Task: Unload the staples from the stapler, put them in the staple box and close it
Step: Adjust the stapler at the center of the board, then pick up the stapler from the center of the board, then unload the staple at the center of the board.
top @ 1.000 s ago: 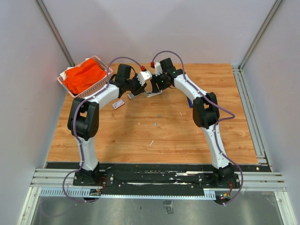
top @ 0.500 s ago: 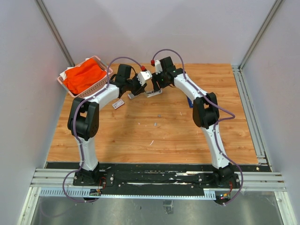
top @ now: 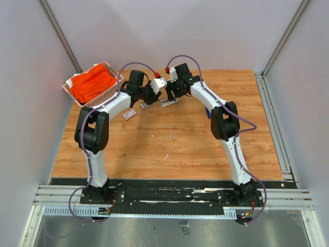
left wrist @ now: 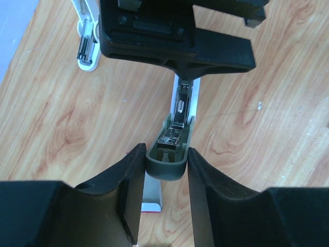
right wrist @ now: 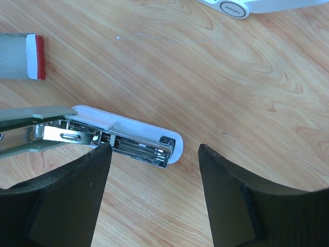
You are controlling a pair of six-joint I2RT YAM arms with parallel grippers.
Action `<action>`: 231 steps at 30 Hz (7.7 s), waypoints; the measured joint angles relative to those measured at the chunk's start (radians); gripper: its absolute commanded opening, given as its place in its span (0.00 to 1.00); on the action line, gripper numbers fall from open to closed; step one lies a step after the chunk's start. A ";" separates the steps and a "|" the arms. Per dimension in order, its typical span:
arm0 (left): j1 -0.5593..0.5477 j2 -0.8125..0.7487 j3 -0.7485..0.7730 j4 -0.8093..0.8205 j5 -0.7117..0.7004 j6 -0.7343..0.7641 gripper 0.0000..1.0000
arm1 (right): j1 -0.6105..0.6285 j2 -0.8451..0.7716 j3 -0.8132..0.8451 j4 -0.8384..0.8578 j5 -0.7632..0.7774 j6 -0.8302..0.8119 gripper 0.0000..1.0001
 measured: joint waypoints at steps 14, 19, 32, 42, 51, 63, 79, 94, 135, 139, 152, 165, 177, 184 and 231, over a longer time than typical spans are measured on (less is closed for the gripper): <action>0.003 0.039 0.000 -0.004 -0.077 0.024 0.62 | 0.000 0.000 0.000 0.000 0.003 -0.001 0.72; 0.003 0.039 0.000 -0.004 -0.083 0.026 0.73 | 0.000 0.000 0.000 0.000 0.014 -0.004 0.72; 0.003 -0.046 -0.113 0.004 -0.100 0.028 0.98 | 0.000 -0.050 -0.029 -0.008 0.037 -0.027 0.72; 0.003 -0.364 -0.295 -0.005 -0.156 0.020 0.98 | -0.031 -0.342 -0.216 -0.011 0.041 -0.062 0.72; 0.003 -0.726 -0.527 -0.023 -0.250 -0.028 0.98 | -0.173 -0.591 -0.440 -0.003 0.034 -0.086 0.72; 0.003 -1.083 -0.850 -0.040 -0.311 -0.063 0.98 | -0.256 -0.518 -0.538 -0.004 0.066 -0.169 0.72; 0.003 -1.170 -0.940 -0.006 -0.318 -0.069 0.98 | -0.256 -0.246 -0.319 -0.044 0.166 -0.184 0.56; 0.003 -1.170 -0.948 0.011 -0.320 -0.070 0.98 | -0.256 -0.217 -0.290 -0.055 0.167 -0.179 0.34; 0.003 -1.171 -0.958 0.019 -0.319 -0.070 0.98 | -0.256 -0.193 -0.283 -0.062 0.130 -0.190 0.21; 0.003 -1.171 -0.958 0.019 -0.316 -0.070 0.98 | -0.256 -0.194 -0.283 -0.062 0.124 -0.194 0.14; 0.003 -1.074 -0.920 0.009 -0.192 -0.062 0.98 | -0.256 -0.509 -0.603 -0.057 -0.135 -0.294 0.04; -0.068 -0.850 -0.636 0.000 0.002 -0.080 0.98 | -0.256 -1.032 -0.977 0.011 -0.518 -0.457 0.01; -0.264 -0.666 -0.482 -0.005 0.111 -0.118 0.95 | -0.198 -1.155 -1.209 0.052 -0.728 -0.588 0.01; -0.325 -0.594 -0.472 -0.005 0.124 -0.142 0.90 | -0.140 -1.183 -1.272 0.063 -0.775 -0.660 0.00; -0.382 -0.533 -0.429 0.064 0.026 -0.179 0.97 | -0.188 -1.132 -1.288 0.060 -0.779 -0.737 0.01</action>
